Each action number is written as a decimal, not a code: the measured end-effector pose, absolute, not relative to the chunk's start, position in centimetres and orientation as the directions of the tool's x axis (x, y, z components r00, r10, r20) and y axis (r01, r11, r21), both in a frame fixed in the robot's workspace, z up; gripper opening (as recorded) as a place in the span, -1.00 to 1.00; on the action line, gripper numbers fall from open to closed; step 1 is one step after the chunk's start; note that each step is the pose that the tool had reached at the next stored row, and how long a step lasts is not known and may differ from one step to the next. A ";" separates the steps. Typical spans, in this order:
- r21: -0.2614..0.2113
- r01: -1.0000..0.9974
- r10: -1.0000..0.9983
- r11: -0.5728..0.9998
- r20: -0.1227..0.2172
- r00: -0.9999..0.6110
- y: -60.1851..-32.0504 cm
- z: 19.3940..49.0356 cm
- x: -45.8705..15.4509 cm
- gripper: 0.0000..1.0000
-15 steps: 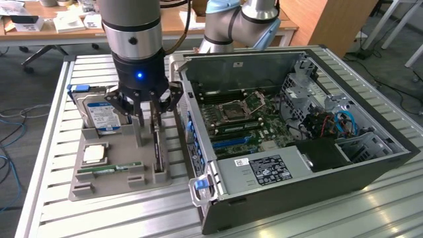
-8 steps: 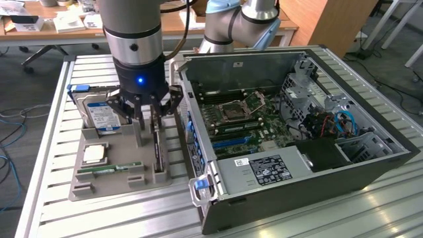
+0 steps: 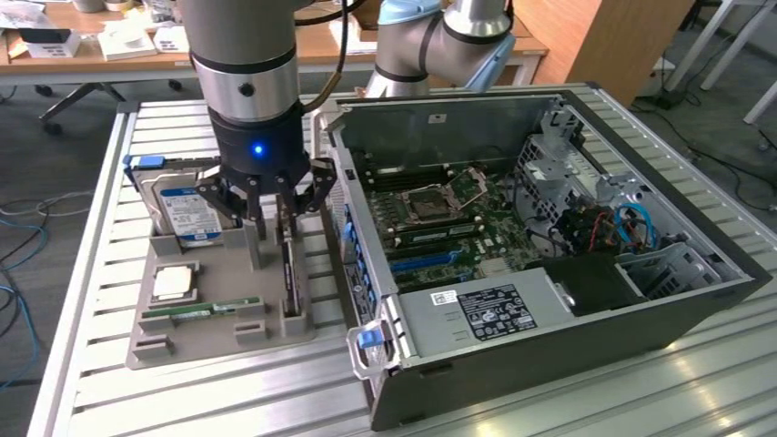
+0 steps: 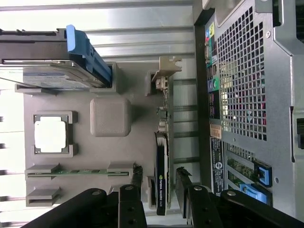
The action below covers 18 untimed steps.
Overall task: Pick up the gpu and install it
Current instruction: 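Pick up the gpu and move the gpu toward the slot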
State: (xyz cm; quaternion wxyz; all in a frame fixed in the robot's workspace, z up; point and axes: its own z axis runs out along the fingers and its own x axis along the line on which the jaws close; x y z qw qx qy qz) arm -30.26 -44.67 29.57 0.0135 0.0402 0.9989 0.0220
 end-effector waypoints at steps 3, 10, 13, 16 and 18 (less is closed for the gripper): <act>0.045 0.080 0.081 0.996 -0.025 -0.996 -44.7 29.6 -30.3 -0.18; 0.045 0.080 0.081 0.996 -0.026 -0.996 -44.7 29.5 -30.3 -0.04; 0.045 0.080 0.081 0.996 -0.025 -0.996 -44.7 29.0 -30.3 -0.04; 0.045 0.080 0.081 0.996 -0.025 -0.996 -44.7 28.5 -30.3 -0.04; 0.045 0.080 0.081 0.996 -0.025 -0.996 -44.7 28.4 -30.3 -0.04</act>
